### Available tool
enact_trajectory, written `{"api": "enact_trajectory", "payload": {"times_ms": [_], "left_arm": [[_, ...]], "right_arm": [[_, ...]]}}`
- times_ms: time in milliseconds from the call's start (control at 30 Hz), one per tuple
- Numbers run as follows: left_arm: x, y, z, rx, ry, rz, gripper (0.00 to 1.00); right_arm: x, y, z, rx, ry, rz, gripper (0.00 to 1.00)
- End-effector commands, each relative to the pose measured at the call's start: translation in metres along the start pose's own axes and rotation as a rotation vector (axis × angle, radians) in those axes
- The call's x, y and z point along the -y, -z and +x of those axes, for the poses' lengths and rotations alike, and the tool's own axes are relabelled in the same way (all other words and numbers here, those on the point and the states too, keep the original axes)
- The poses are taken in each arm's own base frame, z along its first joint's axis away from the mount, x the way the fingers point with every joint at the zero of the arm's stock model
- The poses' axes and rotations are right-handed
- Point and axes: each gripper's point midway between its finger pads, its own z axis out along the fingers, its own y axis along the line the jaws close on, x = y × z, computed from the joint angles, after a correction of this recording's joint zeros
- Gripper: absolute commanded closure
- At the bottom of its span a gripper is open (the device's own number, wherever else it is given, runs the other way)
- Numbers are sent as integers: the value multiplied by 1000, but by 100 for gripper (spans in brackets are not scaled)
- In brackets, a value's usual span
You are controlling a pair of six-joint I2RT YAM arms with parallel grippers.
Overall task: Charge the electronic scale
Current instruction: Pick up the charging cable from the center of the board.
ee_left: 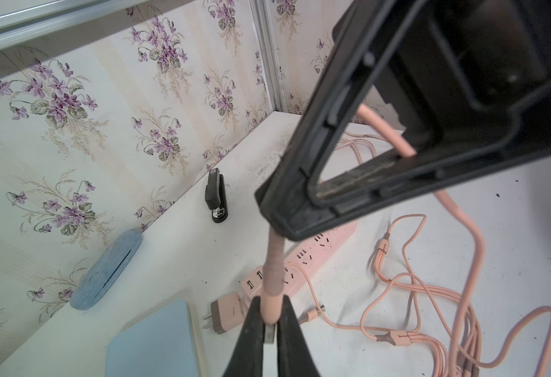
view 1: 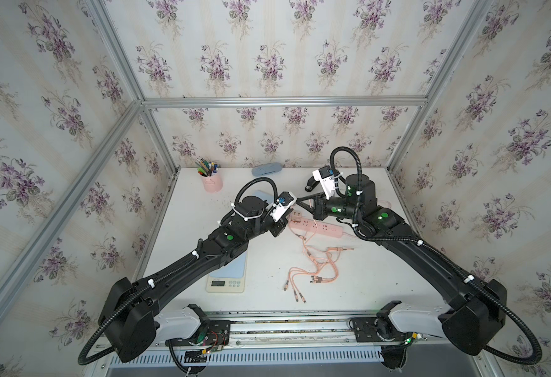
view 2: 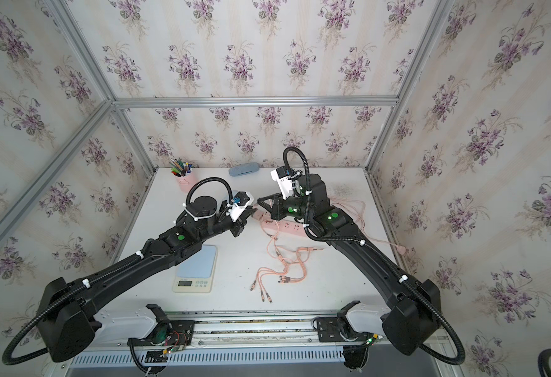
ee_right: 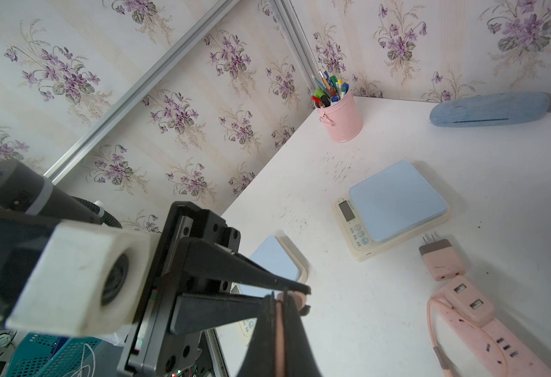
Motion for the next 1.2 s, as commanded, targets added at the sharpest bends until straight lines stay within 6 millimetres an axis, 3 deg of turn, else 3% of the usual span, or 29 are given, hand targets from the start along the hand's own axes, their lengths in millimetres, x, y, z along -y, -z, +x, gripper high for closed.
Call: {"api": "enact_trajectory", "payload": {"times_ms": [0,33,100,167,233,333,400,500,667,867,1167], "left_arm": [[-4,0,-9,31,-35,-18,100],[-5,0,-7,24,-38,-27,100],[-9,0,-3,7,-43,-68,100],[-15,0,0,-12,-56,-117,100],[-18,-2,4,-34,-76,-161,100],[-24,-5,8,-51,-80,-208,100],[-27,-6,8,-44,-71,-232,100],[-28,-9,7,-32,-57,-241,100],[-23,-10,5,-28,-57,-229,100],[-19,-9,12,-40,-52,-226,100],[-15,-9,14,-55,-97,-235,100]], "right_arm": [[-6,0,-3,5,-42,-32,100],[-4,0,-6,11,-66,-12,93],[1,4,-14,23,-124,44,61],[2,13,-23,32,-161,100,50],[-3,25,-32,58,-204,129,48],[-13,37,-37,84,-287,119,53],[-18,38,-31,77,-343,83,65],[-12,32,-13,58,-457,60,73],[-7,10,11,2,-552,58,75],[0,-9,6,-5,-605,56,65],[28,-30,13,-1,-659,141,66]]}}
